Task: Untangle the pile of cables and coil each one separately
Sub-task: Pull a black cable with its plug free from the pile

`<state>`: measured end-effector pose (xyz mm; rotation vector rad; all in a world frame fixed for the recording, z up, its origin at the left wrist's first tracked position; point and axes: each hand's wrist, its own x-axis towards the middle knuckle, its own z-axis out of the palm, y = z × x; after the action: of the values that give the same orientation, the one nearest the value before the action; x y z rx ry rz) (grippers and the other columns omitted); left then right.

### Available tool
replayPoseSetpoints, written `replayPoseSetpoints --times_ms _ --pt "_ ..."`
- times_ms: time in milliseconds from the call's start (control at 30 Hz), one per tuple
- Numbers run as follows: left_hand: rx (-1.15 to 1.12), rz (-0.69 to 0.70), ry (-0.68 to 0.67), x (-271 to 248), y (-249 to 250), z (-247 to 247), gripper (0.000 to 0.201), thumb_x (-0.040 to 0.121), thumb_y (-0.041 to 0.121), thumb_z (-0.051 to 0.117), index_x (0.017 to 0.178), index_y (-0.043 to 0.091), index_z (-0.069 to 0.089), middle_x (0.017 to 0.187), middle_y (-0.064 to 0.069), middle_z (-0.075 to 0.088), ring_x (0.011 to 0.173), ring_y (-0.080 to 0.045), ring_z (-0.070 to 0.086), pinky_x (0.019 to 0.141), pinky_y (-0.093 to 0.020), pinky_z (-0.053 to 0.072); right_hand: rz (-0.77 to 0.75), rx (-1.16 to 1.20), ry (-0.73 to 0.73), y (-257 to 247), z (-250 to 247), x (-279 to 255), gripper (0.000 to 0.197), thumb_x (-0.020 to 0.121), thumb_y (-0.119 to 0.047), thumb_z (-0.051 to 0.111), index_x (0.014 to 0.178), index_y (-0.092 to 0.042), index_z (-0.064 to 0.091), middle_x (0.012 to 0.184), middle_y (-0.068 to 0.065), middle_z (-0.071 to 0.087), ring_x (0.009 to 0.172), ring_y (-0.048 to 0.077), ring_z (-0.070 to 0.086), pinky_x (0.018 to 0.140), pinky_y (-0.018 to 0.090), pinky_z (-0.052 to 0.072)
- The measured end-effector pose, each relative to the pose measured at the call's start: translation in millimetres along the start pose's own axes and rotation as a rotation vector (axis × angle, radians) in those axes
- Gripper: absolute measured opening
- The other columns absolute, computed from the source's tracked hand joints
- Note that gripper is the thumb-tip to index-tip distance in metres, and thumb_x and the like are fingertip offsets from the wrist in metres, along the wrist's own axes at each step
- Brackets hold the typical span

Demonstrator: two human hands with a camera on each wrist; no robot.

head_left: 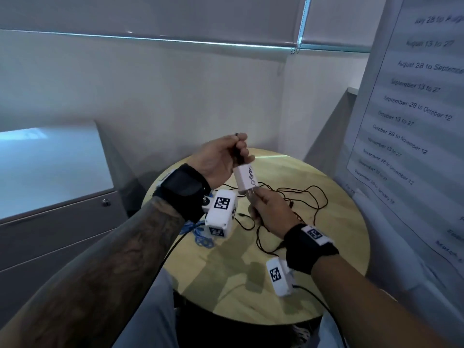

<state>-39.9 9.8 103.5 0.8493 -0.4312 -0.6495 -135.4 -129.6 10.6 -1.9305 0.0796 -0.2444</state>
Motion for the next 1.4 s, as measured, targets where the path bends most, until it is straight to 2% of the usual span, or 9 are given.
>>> replayPoseSetpoints --times_ms 267,367,500,733,933,1100,1200,1300,1400 --pt "-0.046 0.196 0.296 9 -23 -30 0.017 0.103 0.007 0.039 0.100 0.006 0.056 0.078 -0.004 0.073 0.080 -0.020 0.074 0.078 -0.032 0.057 -0.150 -0.220 -0.107 -8 3 -35 0.025 0.105 -0.027 0.049 0.094 -0.021 0.070 0.065 0.014 0.056 0.055 0.010 0.045 0.055 0.027 0.038" --pt "0.352 0.272 0.252 2 -37 -29 0.017 0.101 0.002 0.044 0.098 0.001 0.060 0.076 -0.007 0.070 0.072 -0.021 0.072 0.079 -0.033 0.057 -0.235 -0.372 -0.082 -25 -9 -39 0.028 0.102 -0.030 0.055 0.087 -0.011 0.068 0.073 0.011 0.064 0.062 0.018 0.053 0.063 0.036 0.044" --pt "0.948 0.226 0.121 -10 -53 -29 0.019 0.100 0.001 0.045 0.093 0.002 0.063 0.074 -0.005 0.063 0.066 -0.014 0.061 0.071 -0.027 0.054 -0.318 -0.498 0.050 -46 -44 -32 0.014 0.096 -0.026 0.064 0.084 -0.021 0.070 0.067 -0.013 0.063 0.063 0.005 0.056 0.062 0.027 0.045" --pt "1.273 0.048 -0.044 -27 -69 -20 0.034 0.102 0.036 0.039 0.083 0.017 0.060 0.070 0.005 0.051 0.067 -0.014 0.046 0.068 -0.033 0.042 -0.232 -0.774 0.184 -50 -86 -15 0.030 0.098 -0.039 0.059 0.078 -0.017 0.065 0.064 -0.007 0.058 0.064 0.012 0.055 0.059 0.032 0.040" --pt "0.699 -0.164 -0.101 -38 -70 -2 0.035 0.103 0.016 0.032 0.079 0.007 0.057 0.055 0.005 0.036 0.050 -0.011 0.030 0.055 -0.024 0.034 -0.108 -0.618 0.204 -29 -93 0 0.040 0.100 -0.043 0.054 0.077 -0.012 0.065 0.067 0.000 0.060 0.064 0.014 0.054 0.065 0.033 0.045" --pt "-0.100 -0.167 -0.061 -37 -58 -10 0.025 0.099 0.012 0.034 0.098 0.006 0.057 0.069 0.002 0.044 0.058 -0.011 0.043 0.071 -0.028 0.048 0.024 -0.196 -0.031 11 -41 -21 0.036 0.104 -0.035 0.051 0.071 -0.024 0.060 0.053 -0.014 0.050 0.047 0.002 0.040 0.048 0.022 0.033" --pt "-0.160 -0.029 0.086 -26 -56 -18 0.027 0.103 0.009 0.031 0.100 0.003 0.057 0.076 -0.002 0.062 0.068 -0.012 0.064 0.080 -0.028 0.056 0.097 -0.046 -0.117 32 -12 -41 0.036 0.106 -0.031 0.048 0.074 -0.025 0.063 0.058 -0.007 0.043 0.049 0.010 0.031 0.049 0.024 0.025" --pt "-0.170 0.050 0.263 -17 -63 -32 0.023 0.104 0.005 0.030 0.105 0.000 0.052 0.085 -0.007 0.061 0.072 -0.015 0.069 0.079 -0.028 0.055 0.053 -0.055 -0.138 32 -5 -56 0.030 0.105 -0.026 0.051 0.085 -0.011 0.068 0.054 -0.013 0.043 0.049 0.003 0.035 0.050 0.017 0.031" --pt "-0.100 0.092 0.360 -13 -78 -45 0.018 0.104 0.003 0.034 0.112 -0.003 0.049 0.077 -0.006 0.068 0.075 -0.019 0.072 0.078 -0.030 0.055 -0.016 -0.137 -0.130 21 -9 -61 0.024 0.102 -0.025 0.057 0.083 -0.017 0.071 0.058 -0.001 0.047 0.054 0.005 0.040 0.053 0.018 0.033"
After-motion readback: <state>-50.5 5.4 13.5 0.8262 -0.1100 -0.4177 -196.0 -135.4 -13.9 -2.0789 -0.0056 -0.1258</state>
